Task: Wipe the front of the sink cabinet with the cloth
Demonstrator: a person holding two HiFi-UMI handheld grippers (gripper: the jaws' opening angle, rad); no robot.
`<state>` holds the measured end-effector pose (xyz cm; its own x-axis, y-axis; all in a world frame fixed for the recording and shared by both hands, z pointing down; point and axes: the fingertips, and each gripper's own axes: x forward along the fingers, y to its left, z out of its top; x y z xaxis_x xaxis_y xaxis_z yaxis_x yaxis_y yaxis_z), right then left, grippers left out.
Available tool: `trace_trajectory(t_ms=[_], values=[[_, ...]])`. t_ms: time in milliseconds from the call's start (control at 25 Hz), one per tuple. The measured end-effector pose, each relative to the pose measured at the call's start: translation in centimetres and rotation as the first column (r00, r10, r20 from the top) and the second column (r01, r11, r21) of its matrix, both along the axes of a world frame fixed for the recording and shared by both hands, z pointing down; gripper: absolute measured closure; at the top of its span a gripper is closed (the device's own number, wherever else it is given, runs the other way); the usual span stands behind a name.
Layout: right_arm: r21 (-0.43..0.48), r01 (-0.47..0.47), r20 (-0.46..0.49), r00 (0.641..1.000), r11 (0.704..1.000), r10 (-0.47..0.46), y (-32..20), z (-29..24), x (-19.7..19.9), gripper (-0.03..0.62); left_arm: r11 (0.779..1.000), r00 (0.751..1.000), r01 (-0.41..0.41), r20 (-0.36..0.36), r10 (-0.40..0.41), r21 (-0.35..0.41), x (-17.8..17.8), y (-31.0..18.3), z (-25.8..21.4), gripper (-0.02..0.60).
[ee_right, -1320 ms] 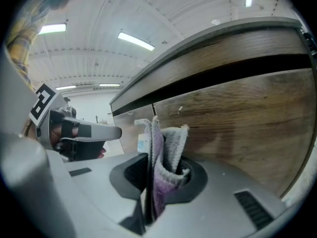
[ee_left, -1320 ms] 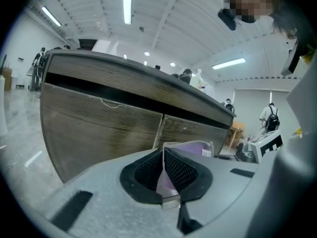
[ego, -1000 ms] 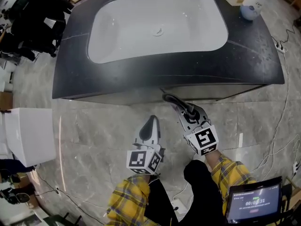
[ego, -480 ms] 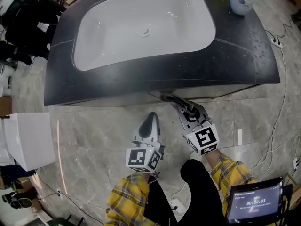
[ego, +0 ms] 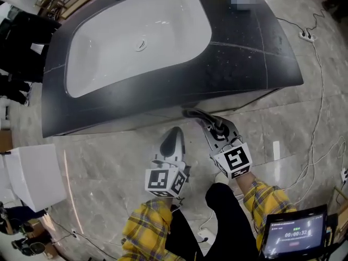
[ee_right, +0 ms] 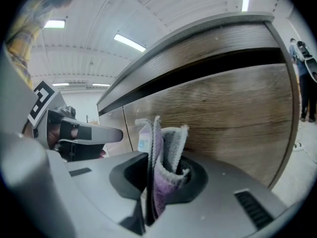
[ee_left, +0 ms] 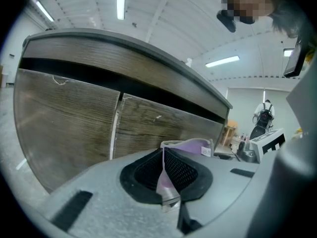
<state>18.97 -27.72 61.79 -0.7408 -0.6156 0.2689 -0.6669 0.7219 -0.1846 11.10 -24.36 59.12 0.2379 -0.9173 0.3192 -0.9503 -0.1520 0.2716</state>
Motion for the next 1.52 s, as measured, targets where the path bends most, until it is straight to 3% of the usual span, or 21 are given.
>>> trace_trajectory(t_ms=[1040,1520], values=[[-0.002,-0.198,-0.034,0.98,0.98,0.198,-2.7,0.6,16.1,0.549,0.981,0.981,-0.193,-0.03,0.193,-0.001,14.8,-4.0,0.3,0.574],[-0.026,-0.314,-0.04,0.949,0.949,0.313,-3.3,1.2,21.6,0.551,0.966,0.964,-0.258,-0.062,0.257,-0.006,19.1,-5.2,1.0,0.574]])
